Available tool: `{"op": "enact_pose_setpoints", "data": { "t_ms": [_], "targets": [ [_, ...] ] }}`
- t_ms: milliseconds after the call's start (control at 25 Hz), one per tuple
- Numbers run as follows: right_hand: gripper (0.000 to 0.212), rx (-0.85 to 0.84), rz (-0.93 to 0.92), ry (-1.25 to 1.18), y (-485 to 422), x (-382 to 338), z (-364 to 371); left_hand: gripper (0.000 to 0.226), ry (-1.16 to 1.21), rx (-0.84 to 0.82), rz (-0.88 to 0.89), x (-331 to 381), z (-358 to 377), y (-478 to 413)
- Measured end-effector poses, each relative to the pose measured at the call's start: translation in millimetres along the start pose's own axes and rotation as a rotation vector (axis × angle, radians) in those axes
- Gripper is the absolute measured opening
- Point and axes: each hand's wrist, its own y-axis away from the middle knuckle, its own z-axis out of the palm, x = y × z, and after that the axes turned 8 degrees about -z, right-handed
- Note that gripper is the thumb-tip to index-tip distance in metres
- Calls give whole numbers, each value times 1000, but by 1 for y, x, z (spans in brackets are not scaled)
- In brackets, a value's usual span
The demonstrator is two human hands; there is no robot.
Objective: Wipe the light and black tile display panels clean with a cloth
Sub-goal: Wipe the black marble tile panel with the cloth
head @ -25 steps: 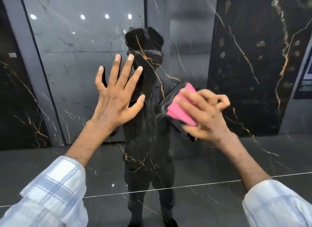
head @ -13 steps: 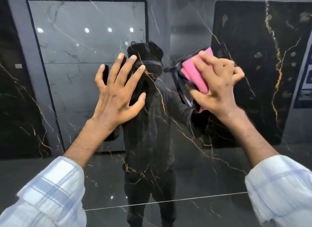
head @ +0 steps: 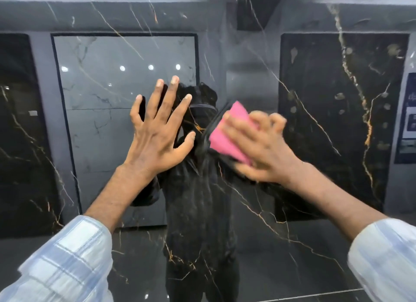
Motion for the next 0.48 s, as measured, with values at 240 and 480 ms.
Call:
{"op": "enact_pose_setpoints", "data": {
  "t_ms": [240,480],
  "targets": [
    [70,209,473,-13,-43,77,-10,74,-46,55,41,-11,-7,-64],
    [71,-2,-226,52,-57,92,-17,70,-63,47,46,-21,0,-70]
  ]
}}
